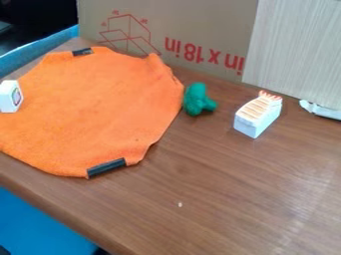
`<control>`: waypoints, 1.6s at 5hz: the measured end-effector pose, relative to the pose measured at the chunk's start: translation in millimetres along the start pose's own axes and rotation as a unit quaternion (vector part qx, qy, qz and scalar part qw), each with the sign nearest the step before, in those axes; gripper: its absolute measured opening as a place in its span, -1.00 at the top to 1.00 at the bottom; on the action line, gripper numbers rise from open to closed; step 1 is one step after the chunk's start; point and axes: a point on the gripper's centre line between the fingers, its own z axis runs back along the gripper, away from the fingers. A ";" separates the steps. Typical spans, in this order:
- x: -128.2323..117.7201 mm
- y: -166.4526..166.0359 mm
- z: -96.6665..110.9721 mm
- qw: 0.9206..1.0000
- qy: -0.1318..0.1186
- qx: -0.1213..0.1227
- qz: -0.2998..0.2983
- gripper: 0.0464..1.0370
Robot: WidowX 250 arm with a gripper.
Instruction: Fold the cloth from the top right to the bottom left
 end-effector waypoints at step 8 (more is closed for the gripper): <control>-1.8 -172.9 -56.3 0.999 -0.003 -0.033 0.025 -0.93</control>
